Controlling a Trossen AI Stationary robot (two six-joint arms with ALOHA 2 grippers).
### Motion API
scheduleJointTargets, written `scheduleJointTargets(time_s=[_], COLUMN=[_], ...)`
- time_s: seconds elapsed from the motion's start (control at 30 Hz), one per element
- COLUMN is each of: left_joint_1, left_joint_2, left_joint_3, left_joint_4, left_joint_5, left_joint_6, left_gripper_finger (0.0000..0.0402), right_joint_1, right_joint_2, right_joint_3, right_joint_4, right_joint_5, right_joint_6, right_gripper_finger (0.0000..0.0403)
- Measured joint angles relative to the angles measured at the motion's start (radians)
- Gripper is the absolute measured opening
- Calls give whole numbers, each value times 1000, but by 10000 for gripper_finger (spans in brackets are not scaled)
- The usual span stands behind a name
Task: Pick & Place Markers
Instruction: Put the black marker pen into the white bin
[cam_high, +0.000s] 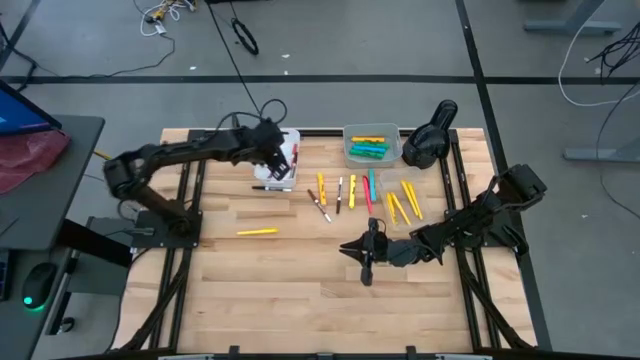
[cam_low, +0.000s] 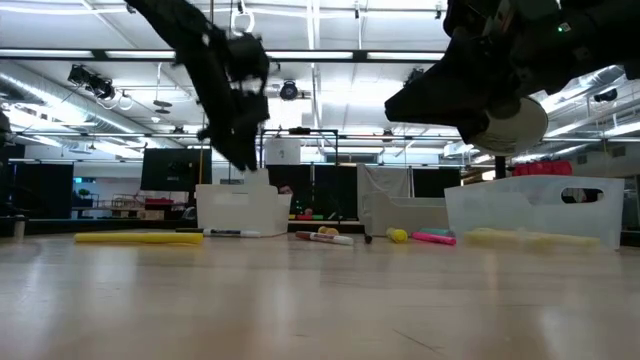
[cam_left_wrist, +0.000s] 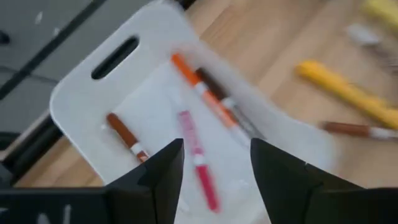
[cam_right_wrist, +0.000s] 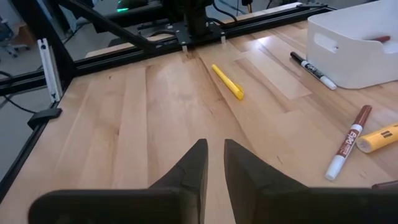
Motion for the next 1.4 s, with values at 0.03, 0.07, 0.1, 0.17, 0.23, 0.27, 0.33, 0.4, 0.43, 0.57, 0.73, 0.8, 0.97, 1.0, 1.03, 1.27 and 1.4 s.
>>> scheduleJointTargets(time_s=[0.03,0.07,0.1,0.17,0.23,0.27,0.33,0.4,0.43,0.57,0.73,0.8,0.97,1.0,1.03,1.27,1.4], left_joint_1=[-23,-50,-80,-157,-244,-289,-387,-482,-528,-675,-793,-821,-859,-863,-867,-877,-865], left_joint_2=[-37,-73,-108,-169,-214,-232,-251,-256,-257,-269,-283,-284,-283,-284,-293,-386,-476], left_joint_3=[0,0,0,0,0,0,1,-15,-37,-201,-402,-458,-554,-571,-591,-670,-723], left_joint_4=[-10,-20,-36,-52,-52,-53,-39,-21,13,174,330,318,315,308,303,353,389], left_joint_5=[-1,-3,-4,-16,-33,-39,-59,-94,-107,-101,-81,-84,-98,-113,-127,-237,-296], left_joint_6=[0,6,19,37,44,44,48,53,56,58,-92,-179,-301,-316,-326,-329,-259], left_gripper_finger=[194,194,194,191,189,187,186,186,186,186,186,186,186,186,186,186,186], right_joint_1=[-2,-5,-8,-14,-17,-19,-19,-18,-18,-18,-18,-18,-29,-35,-41,-86,-101], right_joint_2=[0,0,0,0,0,0,0,0,0,0,0,0,0,0,0,0,0], right_joint_3=[0,0,0,0,0,0,0,0,0,0,0,0,-1,-1,-1,-1,-1], right_joint_4=[0,0,0,0,1,2,2,2,1,1,2,8,12,15,18,31,47], right_joint_5=[0,0,0,1,1,1,1,0,-1,-1,-1,-1,-1,-1,-1,-1,-1], right_joint_6=[3,7,14,26,26,26,26,26,26,26,25,20,-12,-18,-19,-1,-1], right_gripper_finger=[56,56,56,56,56,56,56,56,56,56,56,56,56,56,56,56,56])
